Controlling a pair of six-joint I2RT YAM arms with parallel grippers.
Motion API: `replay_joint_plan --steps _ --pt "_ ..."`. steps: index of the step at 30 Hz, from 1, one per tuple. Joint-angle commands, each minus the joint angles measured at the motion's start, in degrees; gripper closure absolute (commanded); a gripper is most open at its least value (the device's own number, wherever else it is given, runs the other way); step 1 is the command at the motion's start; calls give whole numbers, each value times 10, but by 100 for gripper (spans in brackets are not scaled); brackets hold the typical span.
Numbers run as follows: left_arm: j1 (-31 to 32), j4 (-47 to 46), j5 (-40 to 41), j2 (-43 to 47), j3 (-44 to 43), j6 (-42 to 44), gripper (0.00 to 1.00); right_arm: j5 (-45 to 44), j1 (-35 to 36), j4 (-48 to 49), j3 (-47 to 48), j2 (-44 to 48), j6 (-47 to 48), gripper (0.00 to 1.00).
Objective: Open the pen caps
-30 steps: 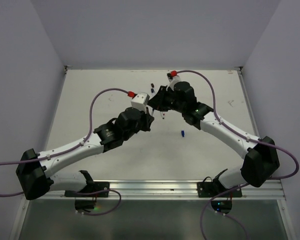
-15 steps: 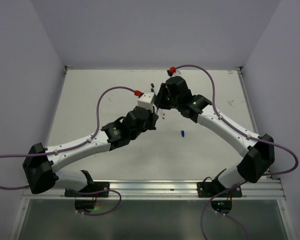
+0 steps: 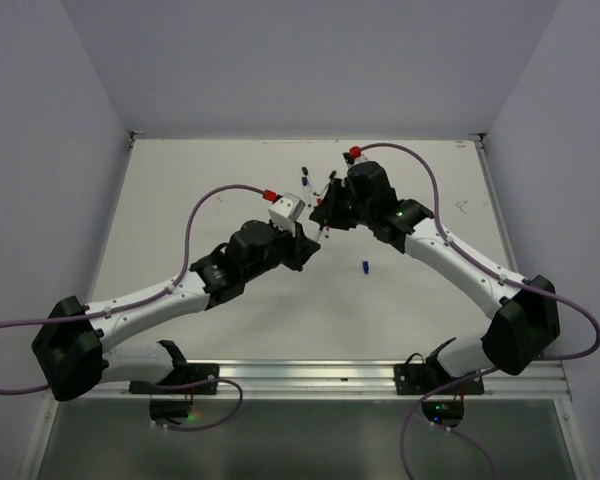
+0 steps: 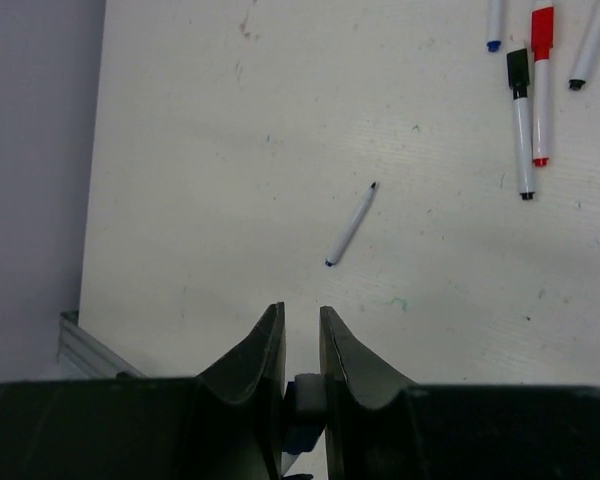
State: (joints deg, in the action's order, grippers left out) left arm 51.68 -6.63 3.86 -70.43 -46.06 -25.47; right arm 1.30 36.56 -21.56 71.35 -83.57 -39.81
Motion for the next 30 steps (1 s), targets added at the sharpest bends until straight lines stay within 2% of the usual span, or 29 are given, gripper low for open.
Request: replay_joint_plan --steps 1,4,7,9,13,18,22,30 --pt "4 -85 -226 45 21 26 100 -26 -87 84 -30 34 54 100" --pt "-4 -136 -304 45 34 -11 100 -21 -107 156 -71 55 40 100" --pt "-9 -177 -333 37 45 -49 100 -63 -110 244 -123 88 28 100" --pt "-7 -218 -342 32 57 -69 100 -87 -112 255 -133 88 13 100" --pt "-4 -183 -309 25 59 -57 100 -122 -139 246 -125 75 -11 100" --pt "-4 -169 -292 35 82 -41 100 -91 -184 226 -107 54 -35 100" --pt "-4 -159 -277 38 91 -25 100 -32 -238 266 -133 42 -82 100" --pt "-3 -147 -271 30 85 -11 100 -21 -254 281 -140 36 -70 100"
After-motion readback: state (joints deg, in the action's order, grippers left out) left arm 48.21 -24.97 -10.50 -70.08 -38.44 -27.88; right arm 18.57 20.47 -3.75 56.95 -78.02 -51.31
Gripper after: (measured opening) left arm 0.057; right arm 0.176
